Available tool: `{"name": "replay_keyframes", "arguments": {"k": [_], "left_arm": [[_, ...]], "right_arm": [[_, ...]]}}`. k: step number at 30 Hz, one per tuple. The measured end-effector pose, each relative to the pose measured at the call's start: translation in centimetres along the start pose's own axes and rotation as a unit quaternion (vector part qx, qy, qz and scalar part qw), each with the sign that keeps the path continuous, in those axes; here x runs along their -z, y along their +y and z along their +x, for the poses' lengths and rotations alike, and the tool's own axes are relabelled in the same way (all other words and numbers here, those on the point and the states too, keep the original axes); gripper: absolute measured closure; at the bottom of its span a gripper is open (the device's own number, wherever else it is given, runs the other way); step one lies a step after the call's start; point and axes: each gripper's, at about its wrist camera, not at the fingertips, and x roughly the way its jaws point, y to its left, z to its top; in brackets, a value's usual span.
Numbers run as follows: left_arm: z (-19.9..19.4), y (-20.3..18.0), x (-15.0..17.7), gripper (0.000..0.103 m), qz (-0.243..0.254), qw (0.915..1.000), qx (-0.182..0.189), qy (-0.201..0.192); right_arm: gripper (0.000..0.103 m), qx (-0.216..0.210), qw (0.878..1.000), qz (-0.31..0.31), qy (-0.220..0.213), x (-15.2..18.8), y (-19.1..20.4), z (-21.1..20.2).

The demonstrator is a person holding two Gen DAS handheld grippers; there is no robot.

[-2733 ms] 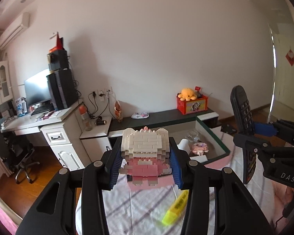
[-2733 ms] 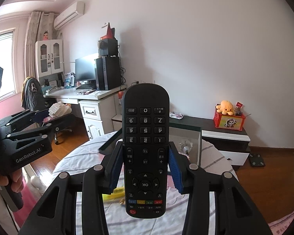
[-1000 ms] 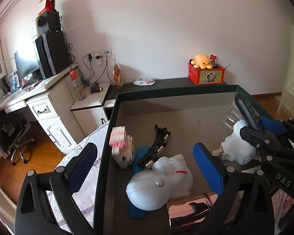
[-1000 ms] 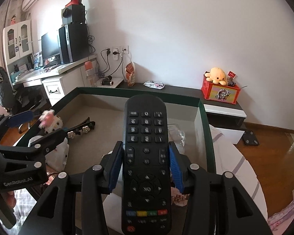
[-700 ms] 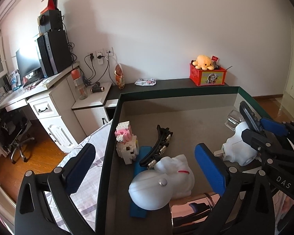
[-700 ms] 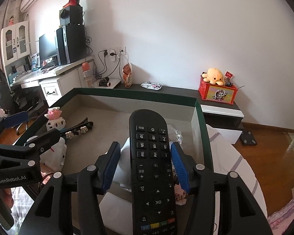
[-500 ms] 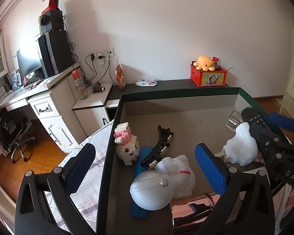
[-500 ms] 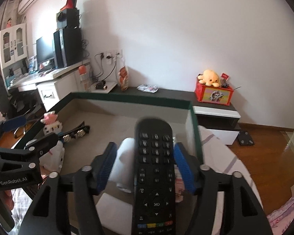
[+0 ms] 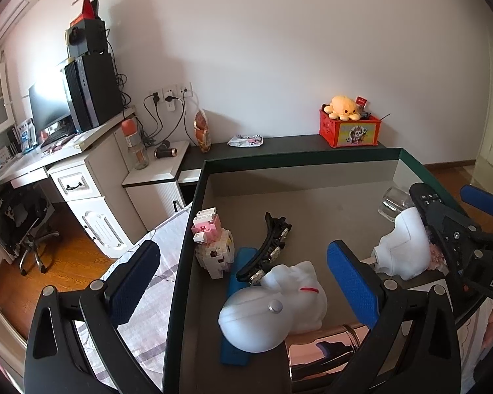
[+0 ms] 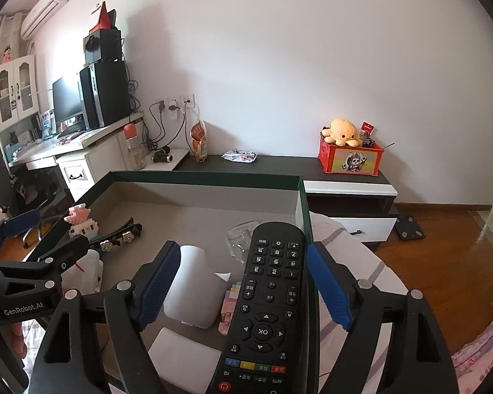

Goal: Organize rigid objects

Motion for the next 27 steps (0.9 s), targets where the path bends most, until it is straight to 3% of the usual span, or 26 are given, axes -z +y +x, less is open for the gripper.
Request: {"name": "replay_keyframes", "arguments": {"k": [10,15,16,19,27], "left_arm": [[-0.2,-0.2,-0.1,0.000,0.001,0.9999,0.008,-0.009],[-1.4,0.9,-0.2,0.000,-0.025,0.9987,0.043,-0.014],[-2.1,1.4,-0.1,0.000,-0.037,0.9979,0.052,-0.014],[-3.8,2.3,0.6,0.000,-0.051,0.9968,0.061,-0.012],[-10.9,4.0,3.3,0.000,-0.039,0.9981,0.041,-0.024]], "right_arm": [[0.012,0.002,1.000,-0.010,-0.009,-0.1,0.2,-0.1],[0.009,-0.001,1.000,0.003,-0.009,-0.4,-0.3,-1.0],[0.000,0.000,1.000,0.005,-0.012,-0.4,-0.5,-1.7],[0.000,-0.001,1.000,-0.004,-0.029,-0.1,-0.6,-4.2],[0.000,0.003,0.999,0.002,-0.046,1.7,-1.1,-11.0]]}}
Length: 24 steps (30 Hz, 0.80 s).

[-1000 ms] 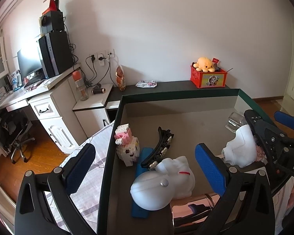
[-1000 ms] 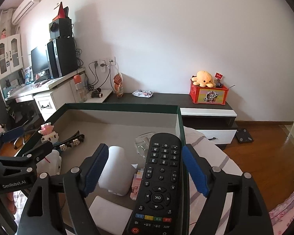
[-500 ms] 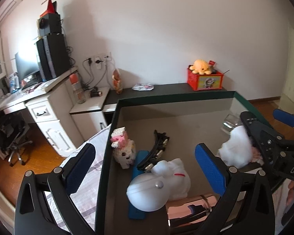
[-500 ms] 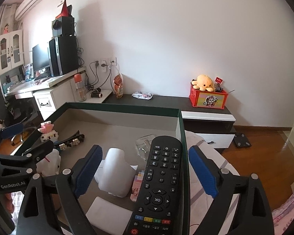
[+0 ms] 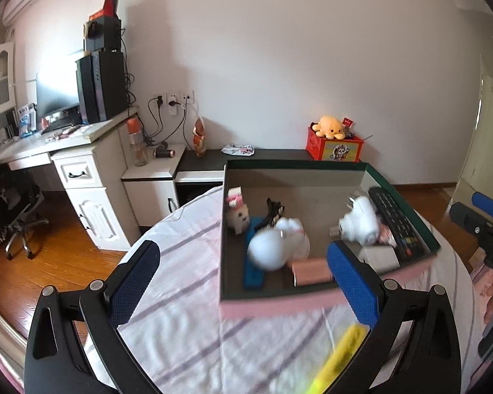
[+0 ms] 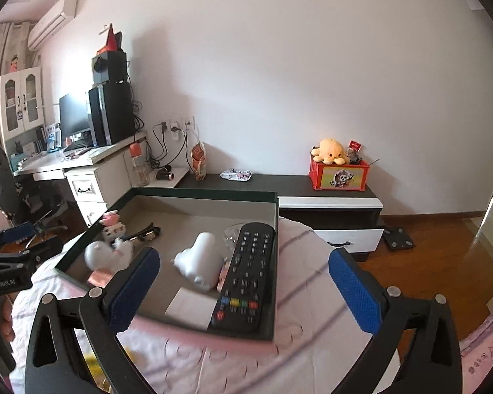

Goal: Organize rigid objects

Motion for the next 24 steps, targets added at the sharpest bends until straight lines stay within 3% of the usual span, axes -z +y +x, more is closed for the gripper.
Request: {"name": "replay_keyframes", "arguments": {"k": [7,11,14,24], "left_arm": [[-4.1,-1.1,2.7,0.000,0.025,0.9996,0.011,0.008],[-5.1,-2.1,4.5,0.000,0.038,0.9977,0.050,0.024],[-4.5,-2.7,6.4,0.000,0.053,0.9944,0.075,0.052],[-0.3,-4.5,9.5,0.000,0.079,0.9870,0.079,0.116]], "right_arm": [[0.000,-0.001,1.000,-0.013,0.008,2.9,1.5,-4.2],[0.000,-0.003,0.999,-0.020,0.026,4.9,2.0,-5.3],[0.000,-0.002,0.999,-0.020,0.043,6.5,1.9,-5.5],[0.000,0.002,0.996,-0.013,0.094,10.4,1.4,-4.6]]}}
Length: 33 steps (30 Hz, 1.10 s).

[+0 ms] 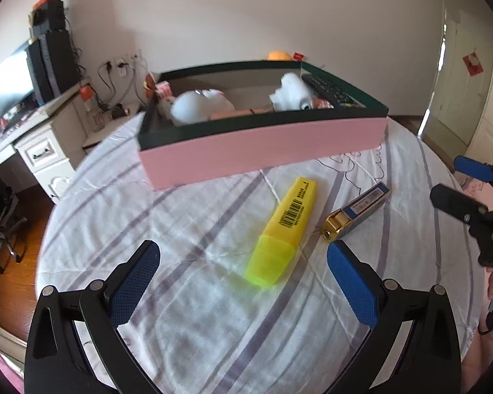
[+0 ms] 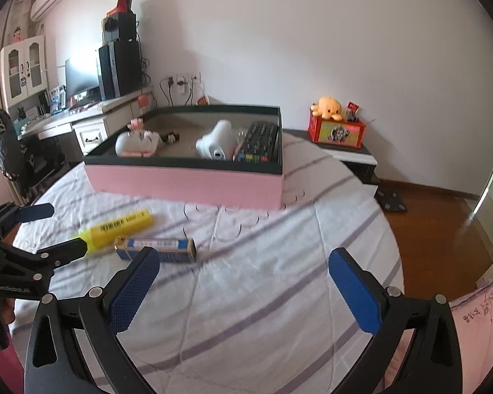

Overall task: Organize rigid objects
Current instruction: 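Grasp the yellow highlighter with the left tool while the right tool approaches the blue box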

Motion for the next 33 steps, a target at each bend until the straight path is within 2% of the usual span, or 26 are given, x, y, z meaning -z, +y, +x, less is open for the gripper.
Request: {"name": "replay_keyframes", "arguments": {"k": [3,4,6,8,9,11,17,21,24,28,33], "left_arm": [[1.2,-0.5,-0.3,0.005,0.006,0.9997,0.002,0.021],[1.5,-0.6,-0.5,0.013,0.008,0.9996,0.005,0.026],[2.2,-0.9,-0.7,0.020,0.015,0.9991,0.011,0.039],[2.7,-1.2,-0.9,0.041,0.019,0.9987,0.014,0.046],[2.8,-1.2,-1.0,0.045,0.020,0.9987,0.019,0.044],[2.7,-1.3,-1.1,0.075,0.022,0.9986,0.028,0.040],[1.6,-0.9,-0.1,0.076,0.017,0.9991,0.013,0.036],[-0.4,-0.3,1.7,0.076,0.005,0.9995,0.001,0.032],[-1.6,-0.2,3.0,0.076,0.000,0.9994,-0.005,0.034],[-2.8,-0.1,4.3,0.076,-0.004,0.9994,-0.009,0.033],[-3.4,-0.2,5.0,0.076,-0.011,0.9993,-0.014,0.032]], "right_arm": [[0.000,-0.002,1.000,0.003,0.007,0.3,-0.2,0.7],[0.000,-0.003,1.000,0.004,0.009,0.4,-0.2,0.9],[0.000,-0.005,1.000,0.004,0.013,0.5,-0.2,1.3],[0.000,-0.005,1.000,0.006,0.015,0.6,-0.2,1.6],[0.000,-0.006,1.000,0.007,0.016,0.6,-0.2,1.7],[0.000,-0.009,1.000,0.007,0.020,0.6,-0.2,2.0],[0.000,-0.015,0.999,-0.013,0.028,0.5,0.2,2.3],[0.000,-0.025,0.997,-0.066,0.033,0.1,1.6,2.7],[0.000,-0.032,0.992,-0.114,0.032,-0.6,3.1,3.2],[0.000,-0.064,0.981,-0.175,0.045,-1.4,4.9,4.3],[0.000,-0.079,0.973,-0.206,0.067,-1.6,6.3,6.0]]}}
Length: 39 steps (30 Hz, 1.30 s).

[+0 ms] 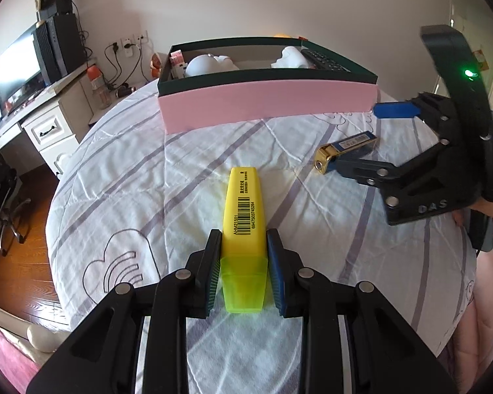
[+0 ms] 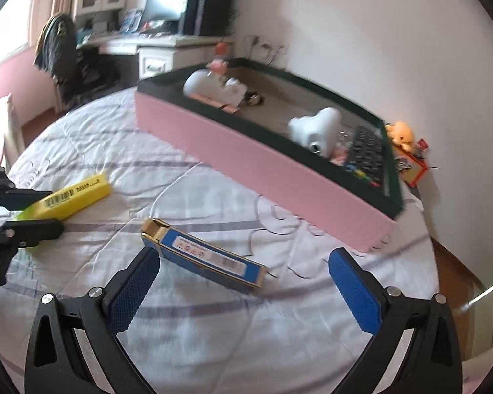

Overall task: Organize rigid objects
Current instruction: 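Grasp the yellow highlighter with the left tool while the right tool approaches the blue box, then grasp the blue-and-gold small box with the right tool while the left tool holds the highlighter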

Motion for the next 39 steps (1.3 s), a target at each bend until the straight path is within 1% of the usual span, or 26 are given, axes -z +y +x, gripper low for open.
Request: {"name": "replay_keyframes", "arguments": {"k": [2,3,4,6,7,8,9,11,12,17,18,20,23,25,30,33,34,35,36,37,39], "left_arm": [[0.0,0.0,0.0,0.076,-0.003,1.0000,-0.001,-0.001],[0.1,0.0,0.0,0.076,-0.004,1.0000,0.000,-0.001],[0.1,0.0,0.0,0.076,-0.005,1.0000,0.000,-0.002],[0.2,0.2,0.0,0.075,-0.008,1.0000,0.002,-0.001],[0.2,0.2,0.0,0.075,-0.011,0.9999,0.002,-0.001],[0.2,0.2,0.0,0.075,-0.013,0.9999,0.003,-0.001],[0.3,0.3,0.0,0.075,-0.017,0.9998,0.003,-0.001],[0.4,0.3,-0.1,0.074,-0.022,0.9997,0.002,-0.002],[0.4,0.3,-0.1,0.074,-0.025,0.9997,0.000,-0.002],[0.7,0.0,-0.2,0.065,-0.026,0.9996,-0.005,-0.002],[0.7,0.0,-0.2,0.064,-0.026,0.9996,-0.005,-0.002],[0.8,0.0,-0.2,0.058,-0.028,0.9996,-0.007,-0.003],[1.1,0.1,-0.5,0.052,-0.032,0.9994,-0.011,-0.004],[1.2,0.0,-0.7,0.050,-0.030,0.9994,-0.015,-0.005],[1.8,0.0,-1.1,0.049,-0.030,0.9993,-0.018,-0.011],[2.0,-0.3,-1.2,0.054,-0.022,0.9994,-0.022,-0.017],[2.0,-0.4,-1.2,0.062,-0.018,0.9994,-0.021,-0.020],[1.9,-0.6,-1.2,0.073,-0.013,0.9995,-0.019,-0.023],[1.8,-0.7,-1.2,0.077,-0.011,0.9994,-0.021,-0.025],[1.7,-0.8,-1.2,0.077,-0.009,0.9994,-0.022,-0.025],[1.6,-0.9,-1.2,0.077,-0.007,0.9993,-0.025,-0.025]], "right_arm": [[0.009,-0.015,1.000,0.001,0.007,-0.1,0.1,0.3],[0.023,-0.016,1.000,0.003,0.007,-0.1,0.0,0.3],[0.043,-0.022,1.000,0.006,0.008,0.1,0.0,0.2],[0.059,-0.029,0.999,0.015,0.012,0.3,0.0,0.1],[0.065,-0.034,0.999,0.019,0.012,0.5,0.0,-0.1],[0.067,-0.037,0.999,0.022,0.013,0.6,0.1,-0.2],[0.073,-0.039,0.999,0.028,0.016,0.8,0.0,-0.3],[0.081,-0.040,0.998,0.051,0.019,1.1,0.0,-0.7],[0.088,-0.043,0.997,0.060,0.019,1.4,0.1,-1.0],[0.088,-0.038,0.992,0.121,0.022,3.2,0.7,-2.6],[0.087,-0.038,0.991,0.125,0.021,3.5,0.9,-3.0],[0.087,-0.033,0.990,0.139,0.019,3.9,1.3,-3.4],[0.087,-0.029,0.988,0.152,0.015,3.9,1.4,-3.2],[0.086,-0.028,0.986,0.162,0.011,3.7,1.2,-2.9],[0.083,-0.023,0.988,0.153,0.015,2.8,1.4,-2.0],[0.083,-0.023,0.989,0.146,0.012,2.4,1.5,-1.6],[0.083,-0.024,0.989,0.144,0.011,2.4,1.5,-1.5],[0.083,-0.025,0.990,0.141,0.011,2.4,1.6,-1.5],[0.083,-0.026,0.990,0.138,0.010,2.5,1.6,-1.6],[0.087,-0.028,0.990,0.138,0.008,2.6,1.6,-1.6],[0.088,-0.031,0.990,0.139,0.005,2.7,1.7,-1.8]]}}
